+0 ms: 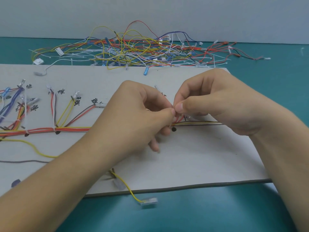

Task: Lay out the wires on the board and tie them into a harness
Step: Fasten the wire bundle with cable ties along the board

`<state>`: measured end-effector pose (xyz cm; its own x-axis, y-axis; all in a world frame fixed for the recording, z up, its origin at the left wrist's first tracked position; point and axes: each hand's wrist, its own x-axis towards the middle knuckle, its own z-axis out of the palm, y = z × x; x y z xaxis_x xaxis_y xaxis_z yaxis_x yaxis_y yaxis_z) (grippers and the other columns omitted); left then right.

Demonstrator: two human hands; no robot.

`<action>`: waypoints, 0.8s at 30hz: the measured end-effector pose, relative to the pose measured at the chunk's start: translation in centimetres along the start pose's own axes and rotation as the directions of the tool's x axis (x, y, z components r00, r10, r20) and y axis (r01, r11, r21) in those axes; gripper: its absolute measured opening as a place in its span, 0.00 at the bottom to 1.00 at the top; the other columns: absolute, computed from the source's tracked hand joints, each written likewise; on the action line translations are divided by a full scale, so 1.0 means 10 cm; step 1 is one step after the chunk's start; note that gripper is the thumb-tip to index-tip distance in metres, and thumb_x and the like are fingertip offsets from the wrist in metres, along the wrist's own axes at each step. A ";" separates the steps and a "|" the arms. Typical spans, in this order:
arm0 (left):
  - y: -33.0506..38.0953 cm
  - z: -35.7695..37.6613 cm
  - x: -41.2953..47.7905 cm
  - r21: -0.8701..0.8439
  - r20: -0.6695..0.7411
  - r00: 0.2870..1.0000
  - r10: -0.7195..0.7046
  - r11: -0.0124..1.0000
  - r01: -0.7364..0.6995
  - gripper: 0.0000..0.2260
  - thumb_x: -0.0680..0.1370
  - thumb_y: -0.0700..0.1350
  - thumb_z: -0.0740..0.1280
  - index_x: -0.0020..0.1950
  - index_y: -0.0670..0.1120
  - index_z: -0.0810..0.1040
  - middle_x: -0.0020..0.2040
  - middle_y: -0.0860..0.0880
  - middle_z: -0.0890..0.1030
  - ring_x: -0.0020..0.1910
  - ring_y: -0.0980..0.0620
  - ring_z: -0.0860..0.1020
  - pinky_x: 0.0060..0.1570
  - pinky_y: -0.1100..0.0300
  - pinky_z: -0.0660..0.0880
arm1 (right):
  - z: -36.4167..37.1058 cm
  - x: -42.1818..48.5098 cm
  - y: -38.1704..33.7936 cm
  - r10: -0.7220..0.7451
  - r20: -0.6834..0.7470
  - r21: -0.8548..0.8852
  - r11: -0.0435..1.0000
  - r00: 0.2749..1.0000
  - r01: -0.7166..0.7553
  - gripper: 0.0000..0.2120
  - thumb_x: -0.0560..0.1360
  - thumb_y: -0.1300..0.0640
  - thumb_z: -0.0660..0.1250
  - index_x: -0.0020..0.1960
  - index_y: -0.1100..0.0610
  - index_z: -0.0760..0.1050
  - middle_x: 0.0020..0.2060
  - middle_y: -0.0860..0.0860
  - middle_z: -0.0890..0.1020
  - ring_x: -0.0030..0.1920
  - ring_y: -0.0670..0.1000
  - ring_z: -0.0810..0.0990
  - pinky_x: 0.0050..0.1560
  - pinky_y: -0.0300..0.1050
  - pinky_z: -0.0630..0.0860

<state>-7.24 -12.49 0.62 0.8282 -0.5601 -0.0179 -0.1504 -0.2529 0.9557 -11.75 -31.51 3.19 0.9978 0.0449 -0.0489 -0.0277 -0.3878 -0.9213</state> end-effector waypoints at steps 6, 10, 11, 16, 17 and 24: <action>0.02 0.04 0.03 0.329 0.011 0.997 0.077 0.941 -0.076 0.07 0.75 0.43 0.72 0.37 0.49 0.82 0.19 0.58 0.73 0.15 0.58 0.67 0.18 0.70 0.61 | 0.00 0.01 0.00 -0.060 -0.037 -0.094 0.994 0.998 0.056 0.10 0.73 0.69 0.68 0.38 0.58 0.83 0.31 0.50 0.83 0.30 0.42 0.74 0.33 0.31 0.68; 0.03 0.03 0.06 0.469 0.061 0.990 0.128 0.872 -0.141 0.07 0.74 0.43 0.71 0.36 0.51 0.80 0.26 0.65 0.76 0.23 0.65 0.73 0.22 0.73 0.62 | 0.01 0.04 0.00 -0.120 -0.147 -0.108 0.989 0.982 0.104 0.11 0.73 0.69 0.66 0.38 0.57 0.81 0.31 0.47 0.83 0.29 0.40 0.74 0.31 0.28 0.67; 0.02 0.02 0.07 0.485 0.079 0.988 0.134 0.861 -0.156 0.07 0.74 0.43 0.71 0.36 0.50 0.81 0.28 0.63 0.77 0.25 0.66 0.74 0.24 0.73 0.63 | 0.01 0.05 0.00 -0.137 -0.181 -0.111 0.987 0.974 0.118 0.11 0.74 0.69 0.66 0.37 0.57 0.81 0.31 0.47 0.83 0.29 0.40 0.74 0.31 0.28 0.68; -0.01 0.02 0.09 0.524 0.139 0.979 0.146 0.829 -0.198 0.07 0.76 0.43 0.70 0.37 0.50 0.80 0.34 0.54 0.81 0.26 0.64 0.74 0.25 0.72 0.65 | 0.08 0.11 0.03 -0.151 -0.325 -0.188 0.978 0.933 0.092 0.07 0.73 0.66 0.67 0.38 0.58 0.80 0.32 0.55 0.82 0.28 0.43 0.72 0.30 0.37 0.69; -0.01 0.02 0.10 0.527 0.140 0.979 0.148 0.826 -0.200 0.07 0.76 0.43 0.70 0.38 0.50 0.80 0.35 0.53 0.81 0.27 0.64 0.74 0.26 0.72 0.65 | 0.10 0.13 0.04 -0.150 -0.355 -0.204 0.976 0.923 0.080 0.06 0.73 0.65 0.67 0.38 0.59 0.79 0.31 0.55 0.81 0.27 0.43 0.71 0.29 0.38 0.69; 0.00 0.04 0.05 0.560 0.097 0.982 0.163 0.806 -0.189 0.07 0.77 0.46 0.72 0.39 0.52 0.81 0.30 0.64 0.78 0.30 0.69 0.73 0.30 0.74 0.66 | 0.18 0.16 0.03 -0.100 -0.382 -0.222 0.975 0.919 0.014 0.06 0.75 0.62 0.70 0.40 0.56 0.80 0.33 0.49 0.82 0.27 0.42 0.73 0.31 0.39 0.72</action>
<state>-7.10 -13.09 0.53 0.7366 -0.6674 0.1094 -0.5801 -0.5403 0.6096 -10.27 -29.89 2.17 0.9425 -0.2715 0.1950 0.0007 -0.5818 -0.8134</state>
